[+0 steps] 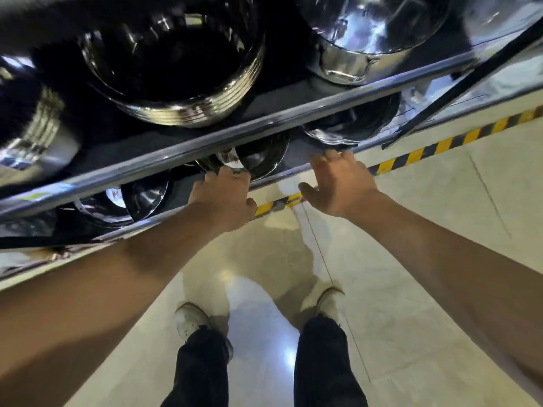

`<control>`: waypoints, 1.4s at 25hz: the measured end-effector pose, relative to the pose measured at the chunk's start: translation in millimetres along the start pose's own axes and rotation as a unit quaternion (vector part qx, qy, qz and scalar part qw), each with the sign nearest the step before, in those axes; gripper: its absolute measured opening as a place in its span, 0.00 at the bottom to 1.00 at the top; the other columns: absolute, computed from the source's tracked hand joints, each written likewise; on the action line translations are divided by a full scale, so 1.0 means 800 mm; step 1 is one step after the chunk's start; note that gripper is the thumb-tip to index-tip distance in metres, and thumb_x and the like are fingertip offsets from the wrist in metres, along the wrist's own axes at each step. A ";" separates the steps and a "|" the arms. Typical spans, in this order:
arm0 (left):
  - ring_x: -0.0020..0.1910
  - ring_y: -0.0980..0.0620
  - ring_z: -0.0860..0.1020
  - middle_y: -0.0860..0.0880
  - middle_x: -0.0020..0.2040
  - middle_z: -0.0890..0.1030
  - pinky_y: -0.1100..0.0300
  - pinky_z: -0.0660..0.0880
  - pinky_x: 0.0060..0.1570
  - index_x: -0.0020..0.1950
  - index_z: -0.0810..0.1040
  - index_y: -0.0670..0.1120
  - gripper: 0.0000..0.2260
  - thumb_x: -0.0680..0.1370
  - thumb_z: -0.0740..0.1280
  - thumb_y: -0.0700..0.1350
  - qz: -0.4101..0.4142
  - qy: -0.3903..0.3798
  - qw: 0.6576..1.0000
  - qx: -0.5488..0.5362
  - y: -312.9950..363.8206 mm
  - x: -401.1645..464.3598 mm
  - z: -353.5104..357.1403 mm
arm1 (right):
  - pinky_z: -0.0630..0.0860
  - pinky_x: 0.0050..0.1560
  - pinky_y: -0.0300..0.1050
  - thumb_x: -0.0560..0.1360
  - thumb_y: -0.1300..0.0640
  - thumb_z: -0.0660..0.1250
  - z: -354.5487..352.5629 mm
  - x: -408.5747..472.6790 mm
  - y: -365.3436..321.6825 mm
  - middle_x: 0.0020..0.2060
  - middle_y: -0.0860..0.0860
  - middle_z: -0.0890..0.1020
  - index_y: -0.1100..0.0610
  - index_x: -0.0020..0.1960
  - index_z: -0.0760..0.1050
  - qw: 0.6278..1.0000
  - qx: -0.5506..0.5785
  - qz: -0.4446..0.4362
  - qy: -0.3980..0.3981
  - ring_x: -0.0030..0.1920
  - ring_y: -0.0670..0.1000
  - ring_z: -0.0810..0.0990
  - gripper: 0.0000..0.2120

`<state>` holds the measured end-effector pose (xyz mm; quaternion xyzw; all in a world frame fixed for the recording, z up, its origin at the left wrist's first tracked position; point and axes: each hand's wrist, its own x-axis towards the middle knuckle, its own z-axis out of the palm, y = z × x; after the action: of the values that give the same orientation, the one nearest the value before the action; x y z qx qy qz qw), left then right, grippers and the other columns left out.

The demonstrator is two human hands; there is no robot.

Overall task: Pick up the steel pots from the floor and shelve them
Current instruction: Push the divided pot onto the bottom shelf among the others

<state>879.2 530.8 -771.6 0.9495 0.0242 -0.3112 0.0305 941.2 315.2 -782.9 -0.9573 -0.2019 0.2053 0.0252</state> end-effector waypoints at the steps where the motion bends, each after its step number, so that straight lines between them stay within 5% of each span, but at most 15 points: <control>1: 0.66 0.35 0.71 0.40 0.69 0.70 0.43 0.72 0.60 0.72 0.68 0.47 0.23 0.80 0.61 0.55 0.009 0.010 1.000 0.004 0.020 -0.009 -0.015 | 0.72 0.57 0.57 0.77 0.39 0.63 -0.018 -0.017 0.016 0.64 0.57 0.75 0.51 0.71 0.67 1.000 -0.001 0.004 0.008 0.64 0.64 0.71 0.27; 5: 0.65 0.37 0.73 0.41 0.68 0.72 0.44 0.74 0.61 0.71 0.70 0.47 0.23 0.79 0.60 0.55 0.044 0.050 0.997 0.035 0.098 -0.018 -0.068 | 0.72 0.59 0.59 0.77 0.36 0.61 -0.071 -0.078 0.108 0.69 0.58 0.73 0.50 0.76 0.62 0.999 0.010 0.031 0.026 0.64 0.65 0.73 0.33; 11: 0.58 0.37 0.77 0.43 0.62 0.75 0.46 0.77 0.53 0.67 0.72 0.48 0.19 0.78 0.61 0.54 0.027 0.061 0.998 -0.007 0.186 0.020 -0.163 | 0.74 0.56 0.57 0.77 0.35 0.60 -0.127 -0.119 0.235 0.62 0.54 0.75 0.52 0.70 0.67 0.996 0.020 0.091 0.008 0.62 0.63 0.72 0.28; 18: 0.63 0.33 0.72 0.38 0.72 0.64 0.40 0.73 0.60 0.77 0.58 0.51 0.28 0.79 0.62 0.55 0.036 0.102 0.994 -0.003 0.210 0.138 -0.179 | 0.76 0.58 0.60 0.77 0.36 0.62 -0.135 0.015 0.293 0.68 0.58 0.72 0.53 0.75 0.62 0.998 -0.002 0.058 0.021 0.64 0.65 0.71 0.33; 22: 0.75 0.31 0.59 0.39 0.80 0.49 0.37 0.69 0.65 0.81 0.47 0.55 0.37 0.78 0.66 0.55 0.047 0.102 0.994 0.002 0.223 0.198 -0.148 | 0.74 0.60 0.63 0.76 0.39 0.65 -0.133 0.124 0.295 0.76 0.57 0.61 0.50 0.79 0.57 0.997 0.012 0.032 0.072 0.68 0.68 0.66 0.37; 26: 0.76 0.31 0.54 0.38 0.78 0.45 0.34 0.73 0.61 0.80 0.43 0.56 0.43 0.76 0.70 0.53 0.034 0.123 0.991 0.035 0.225 0.212 -0.125 | 0.73 0.63 0.62 0.74 0.40 0.68 -0.117 0.165 0.285 0.79 0.57 0.52 0.48 0.77 0.59 0.995 0.015 0.053 0.085 0.72 0.67 0.59 0.37; 32: 0.67 0.32 0.69 0.39 0.76 0.53 0.34 0.75 0.54 0.77 0.48 0.58 0.39 0.75 0.70 0.47 0.049 0.125 0.991 0.029 0.177 0.209 -0.144 | 0.69 0.66 0.63 0.73 0.40 0.68 -0.096 0.135 0.248 0.80 0.60 0.50 0.48 0.79 0.55 0.995 0.006 0.057 0.087 0.74 0.70 0.56 0.40; 35: 0.59 0.36 0.77 0.38 0.77 0.61 0.40 0.75 0.58 0.80 0.45 0.60 0.38 0.78 0.65 0.45 0.033 0.037 0.998 -0.030 0.140 0.219 -0.169 | 0.66 0.69 0.62 0.74 0.38 0.68 -0.087 0.122 0.213 0.79 0.61 0.48 0.48 0.80 0.50 0.996 0.025 0.049 0.066 0.75 0.70 0.53 0.43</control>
<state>1107.5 433.4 -761.7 0.9594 0.0033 -0.2738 0.0681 1114.3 200.3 -779.0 -0.9766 -0.1474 0.1480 0.0518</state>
